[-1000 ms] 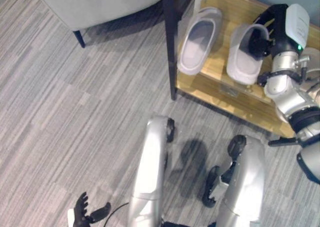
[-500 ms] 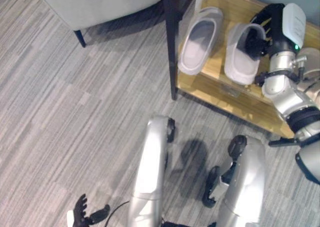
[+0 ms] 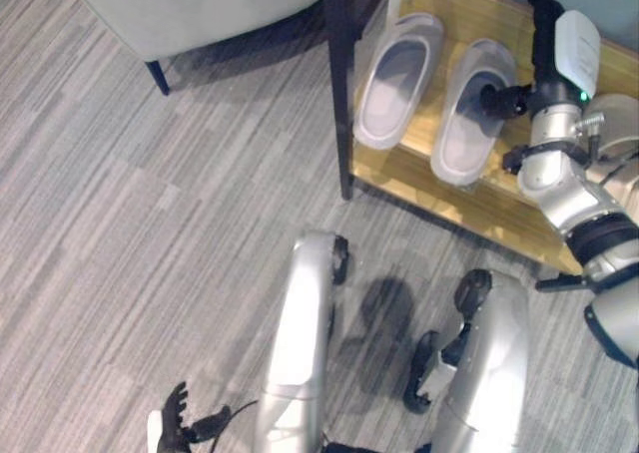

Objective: Arrange the slippers neatly on the shoe rack.

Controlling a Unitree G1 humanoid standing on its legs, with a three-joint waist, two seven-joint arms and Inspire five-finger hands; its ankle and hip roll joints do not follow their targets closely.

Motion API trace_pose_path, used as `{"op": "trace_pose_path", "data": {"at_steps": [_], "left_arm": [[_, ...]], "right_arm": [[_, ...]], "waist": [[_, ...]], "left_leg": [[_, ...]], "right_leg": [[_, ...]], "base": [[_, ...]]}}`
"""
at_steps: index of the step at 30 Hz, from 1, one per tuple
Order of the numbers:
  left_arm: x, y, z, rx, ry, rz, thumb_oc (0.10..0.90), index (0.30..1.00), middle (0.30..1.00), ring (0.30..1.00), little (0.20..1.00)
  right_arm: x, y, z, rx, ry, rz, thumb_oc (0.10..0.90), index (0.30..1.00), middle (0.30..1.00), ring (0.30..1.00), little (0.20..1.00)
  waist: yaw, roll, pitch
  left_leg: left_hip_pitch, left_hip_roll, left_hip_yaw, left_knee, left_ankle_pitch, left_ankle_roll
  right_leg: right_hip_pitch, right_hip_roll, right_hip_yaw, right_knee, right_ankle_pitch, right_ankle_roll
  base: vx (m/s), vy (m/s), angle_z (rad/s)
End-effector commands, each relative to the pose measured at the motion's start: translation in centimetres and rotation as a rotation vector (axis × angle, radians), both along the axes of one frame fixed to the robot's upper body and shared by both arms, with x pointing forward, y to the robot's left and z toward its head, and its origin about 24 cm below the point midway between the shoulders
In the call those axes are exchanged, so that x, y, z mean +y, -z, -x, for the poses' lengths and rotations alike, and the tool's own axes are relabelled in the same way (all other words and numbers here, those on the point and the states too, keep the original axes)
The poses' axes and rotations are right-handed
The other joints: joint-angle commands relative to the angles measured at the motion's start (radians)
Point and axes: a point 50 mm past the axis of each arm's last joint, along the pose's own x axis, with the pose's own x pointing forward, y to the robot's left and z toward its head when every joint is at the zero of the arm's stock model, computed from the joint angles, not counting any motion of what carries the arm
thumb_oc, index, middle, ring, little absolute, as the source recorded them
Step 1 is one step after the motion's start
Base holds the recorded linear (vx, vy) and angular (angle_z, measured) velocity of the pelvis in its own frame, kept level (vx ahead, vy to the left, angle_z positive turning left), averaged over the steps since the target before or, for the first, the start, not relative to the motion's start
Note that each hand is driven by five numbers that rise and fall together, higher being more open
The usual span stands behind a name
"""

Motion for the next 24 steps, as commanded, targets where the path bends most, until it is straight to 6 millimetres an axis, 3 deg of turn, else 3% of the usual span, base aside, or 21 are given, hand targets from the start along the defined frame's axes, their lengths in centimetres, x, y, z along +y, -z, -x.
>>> {"op": "trace_pose_path", "data": {"at_steps": [1, 9, 11, 21, 24], "left_arm": [[1.1, -0.5, 1.1, 0.035, 0.059, -0.051, 0.8, 0.9, 0.9, 0.9, 0.9], [1.0, -1.1, -0.6, -0.005, 0.122, -0.071, 0.8, 0.9, 0.9, 0.9, 0.9], [1.4, -1.4, -1.2, -0.028, 0.108, -0.081, 0.8, 0.9, 0.9, 0.9, 0.9], [0.9, -0.5, 0.1, 0.032, 0.086, -0.068, 0.8, 0.9, 0.9, 0.9, 0.9], [0.9, -0.6, -0.6, 0.011, 0.092, -0.073, 0.8, 0.9, 0.9, 0.9, 0.9]], "right_arm": [[1.4, -8.7, 2.0, -0.266, -0.126, 0.03, 0.8, 0.9, 0.9, 0.9, 0.9], [1.4, -8.9, 2.9, -0.237, -0.241, 0.015, 0.8, 0.9, 0.9, 0.9, 0.9], [1.8, -9.1, 3.3, -0.239, -0.312, -0.008, 0.8, 0.9, 0.9, 0.9, 0.9], [1.1, -9.6, 5.6, -0.292, -0.387, 0.028, 0.8, 0.9, 0.9, 0.9, 0.9], [0.8, -9.6, 6.4, -0.318, -0.415, 0.016, 0.8, 0.9, 0.9, 0.9, 0.9]], "waist": [[0.041, 0.018, -0.029], [0.031, 0.004, -0.029], [0.022, -0.01, -0.029], [-0.001, -0.029, -0.029], [-0.011, -0.033, -0.029]], "left_leg": [[0.033, -0.024, -0.102, -0.059, -0.134, 0.06], [0.033, -0.023, -0.107, -0.061, -0.134, 0.056], [0.033, -0.019, -0.106, -0.058, -0.134, 0.054], [0.033, -0.02, -0.111, -0.058, -0.133, 0.052], [0.033, -0.022, -0.11, -0.058, -0.132, 0.052]], "right_leg": [[-0.058, -0.045, 0.077, -0.122, 0.119, -0.128], [-0.058, -0.046, 0.079, -0.126, 0.121, -0.127], [-0.058, -0.042, 0.077, -0.126, 0.119, -0.127], [-0.058, -0.043, 0.074, -0.128, 0.113, -0.128], [-0.058, -0.042, 0.077, -0.126, 0.112, -0.128]], "base": [[0.0, 0.0, 0.0], [0.0, 0.0, 0.0], [0.0, 0.0, 0.0], [0.0, -0.004, -0.01], [0.0, 0.0, 0.0]]}}
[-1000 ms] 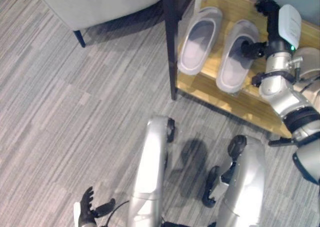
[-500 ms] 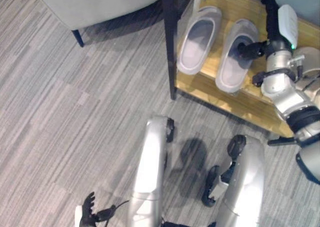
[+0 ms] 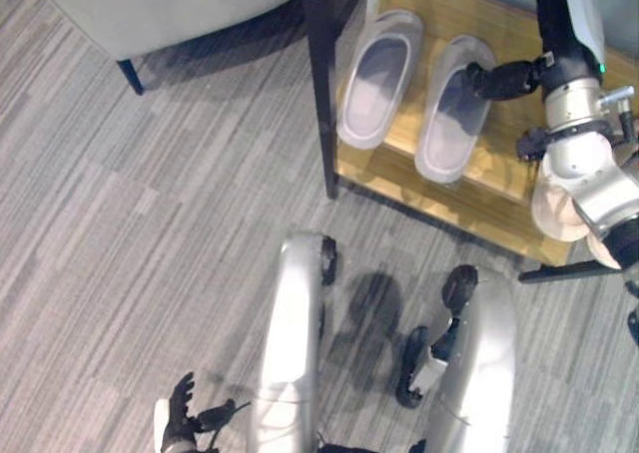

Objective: Arrange the slippers neatly on the shoe rack.

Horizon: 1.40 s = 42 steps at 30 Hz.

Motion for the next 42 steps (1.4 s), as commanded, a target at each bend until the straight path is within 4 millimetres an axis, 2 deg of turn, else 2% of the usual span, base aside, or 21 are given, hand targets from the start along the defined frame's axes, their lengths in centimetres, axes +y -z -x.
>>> {"op": "trace_pose_path", "data": {"at_steps": [1, 6, 8, 12, 15, 24, 30, 36, 42], "left_arm": [[1.1, -0.4, 1.2, 0.023, 0.036, -0.065, 0.8, 0.9, 0.9, 0.9, 0.9], [0.9, -0.7, 0.5, -0.009, 0.034, -0.079, 0.8, 0.9, 0.9, 0.9, 0.9], [0.8, -0.9, -0.2, -0.028, 0.032, -0.079, 0.8, 0.9, 0.9, 0.9, 0.9], [0.8, -1.0, -0.6, -0.025, 0.065, -0.102, 0.8, 0.9, 0.9, 0.9, 0.9], [0.6, -1.0, -0.8, -0.03, 0.07, -0.096, 0.8, 0.9, 0.9, 0.9, 0.9], [0.8, -1.7, -1.8, -0.07, 0.08, -0.111, 0.8, 0.9, 0.9, 0.9, 0.9], [0.9, -1.9, -1.9, -0.07, 0.085, -0.123, 0.8, 0.9, 0.9, 0.9, 0.9], [0.9, -1.9, -1.9, -0.068, 0.09, -0.125, 0.8, 0.9, 0.9, 0.9, 0.9], [1.3, -2.2, -2.3, -0.074, 0.091, -0.134, 0.8, 0.9, 0.9, 0.9, 0.9]], "right_arm": [[-0.1, -5.9, 3.7, -0.268, -0.125, -0.042, 0.8, 0.9, 0.9, 0.9, 0.9], [-0.5, -4.8, 5.5, -0.347, -0.188, -0.136, 0.8, 0.9, 0.9, 0.9, 0.9], [-0.1, -3.8, 6.1, -0.354, -0.201, -0.127, 0.8, 0.9, 0.9, 0.9, 0.9], [-1.0, -2.0, 7.2, -0.353, -0.14, -0.057, 0.8, 0.9, 0.9, 0.9, 0.9], [-1.5, -1.1, 7.1, -0.33, -0.116, -0.06, 0.8, 0.9, 0.9, 0.9, 0.9], [-0.7, 0.7, 7.1, -0.244, -0.122, 0.034, 0.8, 0.9, 0.9, 0.9, 0.9], [-0.7, 1.1, 7.2, -0.214, -0.081, 0.141, 0.8, 0.9, 0.9, 0.9, 0.9], [-1.6, 2.7, 6.2, -0.129, -0.032, 0.124, 0.8, 0.9, 0.9, 0.9, 0.9], [-1.1, 3.5, 5.7, -0.085, -0.058, 0.108, 0.8, 0.9, 0.9, 0.9, 0.9]], "waist": [[0.033, 0.002, -0.03], [0.021, -0.003, -0.03], [0.008, -0.006, -0.03], [0.001, -0.006, -0.03], [-0.001, -0.005, -0.03], [-0.013, -0.01, -0.03], [-0.011, -0.019, -0.03], [-0.01, -0.02, -0.03], [-0.01, -0.02, -0.03]], "left_leg": [[0.035, -0.027, -0.101, -0.056, -0.122, 0.05], [0.035, -0.029, -0.093, -0.062, -0.119, 0.049], [0.035, -0.03, -0.09, -0.064, -0.12, 0.049], [0.035, -0.037, -0.089, -0.06, -0.121, 0.051], [0.035, -0.037, -0.091, -0.058, -0.122, 0.051], [0.035, -0.037, -0.091, -0.057, -0.119, 0.049], [0.035, -0.036, -0.093, -0.055, -0.119, 0.048], [0.035, -0.037, -0.094, -0.058, -0.118, 0.046], [0.035, -0.036, -0.094, -0.059, -0.116, 0.045]], "right_leg": [[-0.062, -0.047, 0.088, -0.112, 0.111, -0.128], [-0.062, -0.045, 0.09, -0.112, 0.108, -0.128], [-0.062, -0.042, 0.094, -0.113, 0.107, -0.129], [-0.062, -0.041, 0.092, -0.113, 0.108, -0.124], [-0.062, -0.04, 0.088, -0.112, 0.109, -0.122], [-0.062, -0.033, 0.089, -0.11, 0.106, -0.121], [-0.062, -0.038, 0.087, -0.107, 0.104, -0.12], [-0.062, -0.036, 0.087, -0.111, 0.108, -0.121], [-0.062, -0.034, 0.083, -0.114, 0.111, -0.121]], "base": [[0.0, 0.0, 0.0], [0.0, 0.0, 0.0], [0.0, 0.0, 0.0], [0.0, 0.0, 0.0], [0.0, 0.0, 0.0], [0.0, 0.0, 0.0], [0.0, 0.0, 0.0], [0.0, 0.0, 0.0], [0.0, 0.0, 0.0]]}}
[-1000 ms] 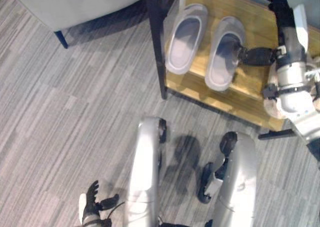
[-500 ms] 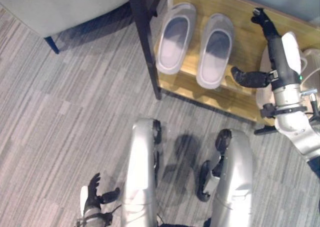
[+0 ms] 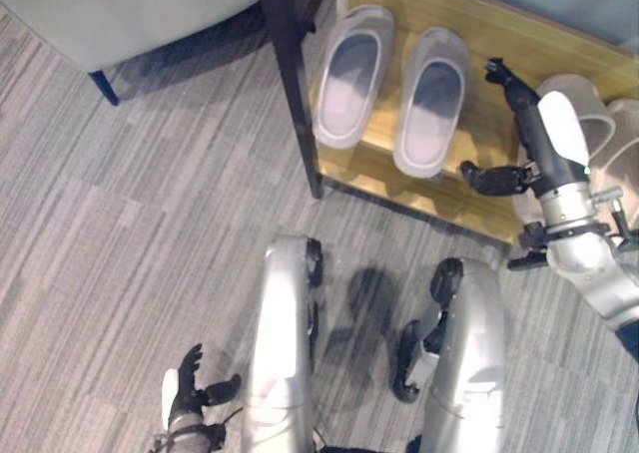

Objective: Arrange the slippers neatly on the shoe rack.

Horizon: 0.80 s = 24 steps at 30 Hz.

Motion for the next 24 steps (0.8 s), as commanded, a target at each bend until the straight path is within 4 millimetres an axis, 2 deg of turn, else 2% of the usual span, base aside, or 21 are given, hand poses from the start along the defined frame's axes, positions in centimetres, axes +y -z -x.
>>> {"op": "trace_pose_path", "data": {"at_steps": [1, 6, 24], "left_arm": [[1.9, -0.5, 1.6, 0.02, -0.005, -0.088, 0.8, 0.9, 0.9, 0.9, 0.9], [2.2, -0.8, 0.9, 0.011, 0.007, -0.096, 0.8, 0.9, 0.9, 0.9, 0.9], [2.5, -0.6, 0.9, 0.031, 0.0, -0.086, 0.8, 0.9, 0.9, 0.9, 0.9]], "right_arm": [[1.0, -5.7, 1.0, -0.222, -0.083, -0.016, 0.8, 0.9, 0.9, 0.9, 0.9], [2.1, -6.0, 0.4, -0.225, -0.113, -0.023, 0.8, 0.9, 0.9, 0.9, 0.9], [5.3, -5.9, -2.7, -0.138, -0.195, -0.213, 0.8, 0.9, 0.9, 0.9, 0.9]], "waist": [[0.051, -0.013, -0.031], [0.057, -0.012, -0.031], [0.083, -0.009, -0.031]], "left_leg": [[0.037, -0.035, -0.093, -0.055, -0.112, 0.047], [0.037, -0.037, -0.095, -0.054, -0.11, 0.046], [0.037, -0.038, -0.099, -0.051, -0.111, 0.046]], "right_leg": [[-0.056, -0.037, 0.085, -0.11, 0.112, -0.121], [-0.056, -0.034, 0.087, -0.11, 0.116, -0.118], [-0.056, -0.033, 0.084, -0.113, 0.131, -0.119]], "base": [[0.0, 0.0, 0.0], [0.0, 0.0, 0.0], [0.0, 0.0, 0.0]]}}
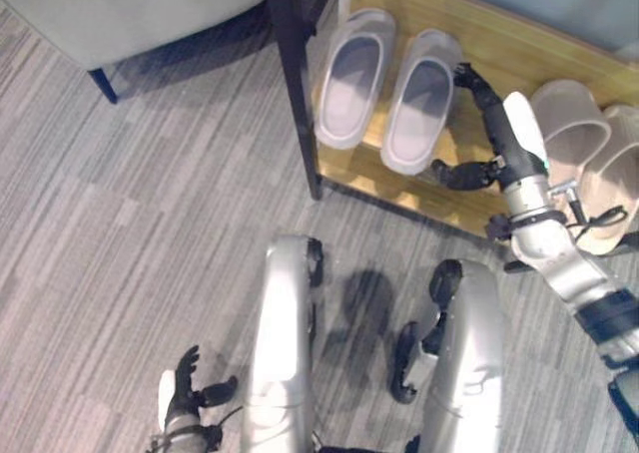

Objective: Arrange the slippers neatly on the shoe rack.

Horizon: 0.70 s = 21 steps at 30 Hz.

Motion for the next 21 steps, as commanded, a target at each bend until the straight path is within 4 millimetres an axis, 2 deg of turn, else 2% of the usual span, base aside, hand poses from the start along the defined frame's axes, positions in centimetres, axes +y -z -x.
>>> {"op": "trace_pose_path", "data": {"at_steps": [1, 12, 15, 17, 20, 21], "left_arm": [[2.0, -0.6, 0.9, 0.016, 0.002, -0.073, 0.8, 0.9, 0.9, 0.9, 0.9], [2.0, -0.5, 0.3, 0.017, -0.009, -0.069, 0.8, 0.9, 0.9, 0.9, 0.9], [1.8, -0.6, 0.2, 0.01, 0.006, -0.085, 0.8, 0.9, 0.9, 0.9, 0.9], [2.3, -0.5, 0.5, -0.004, -0.07, -0.085, 0.8, 0.9, 0.9, 0.9, 0.9], [2.7, -0.6, 0.6, -0.01, -0.107, -0.091, 0.8, 0.9, 0.9, 0.9, 0.9], [2.7, -0.5, 0.9, -0.004, -0.129, -0.096, 0.8, 0.9, 0.9, 0.9, 0.9]], "right_arm": [[2.0, -6.7, 0.0, -0.219, -0.103, -0.064, 0.8, 0.9, 0.9, 0.9, 0.9], [4.9, -7.1, -1.0, -0.2, -0.187, -0.099, 0.8, 0.9, 0.9, 0.9, 0.9], [4.6, -7.1, -1.0, -0.223, -0.154, -0.107, 0.8, 0.9, 0.9, 0.9, 0.9], [3.8, -7.5, 0.2, -0.343, -0.112, -0.134, 0.8, 0.9, 0.9, 0.9, 0.9], [3.6, -7.6, 1.2, -0.395, -0.127, -0.17, 0.8, 0.9, 0.9, 0.9, 0.9], [3.4, -7.4, 2.2, -0.423, -0.146, -0.186, 0.8, 0.9, 0.9, 0.9, 0.9]], "waist": [[0.061, 0.004, -0.03], [0.06, 0.018, -0.03], [0.059, 0.017, -0.03], [0.049, 0.014, -0.03], [0.044, 0.009, -0.03], [0.035, 0.005, -0.03]], "left_leg": [[0.032, -0.039, -0.095, -0.053, -0.112, 0.046], [0.032, -0.038, -0.087, -0.056, -0.108, 0.044], [0.032, -0.039, -0.085, -0.056, -0.106, 0.044], [0.032, -0.041, -0.083, -0.057, -0.104, 0.046], [0.032, -0.04, -0.079, -0.058, -0.101, 0.045], [0.032, -0.042, -0.078, -0.056, -0.099, 0.044]], "right_leg": [[-0.063, -0.034, 0.088, -0.112, 0.131, -0.119], [-0.063, -0.028, 0.094, -0.109, 0.131, -0.116], [-0.063, -0.026, 0.098, -0.106, 0.129, -0.116], [-0.063, -0.025, 0.1, -0.104, 0.125, -0.118], [-0.063, -0.023, 0.101, -0.102, 0.125, -0.118], [-0.063, -0.018, 0.102, -0.101, 0.126, -0.117]], "base": [[0.0, 0.0, 0.0], [0.0, 0.0, 0.0], [0.0, 0.0, 0.0], [0.0, 0.0, 0.0], [0.0, 0.0, 0.0], [0.0, 0.0, 0.0]]}}
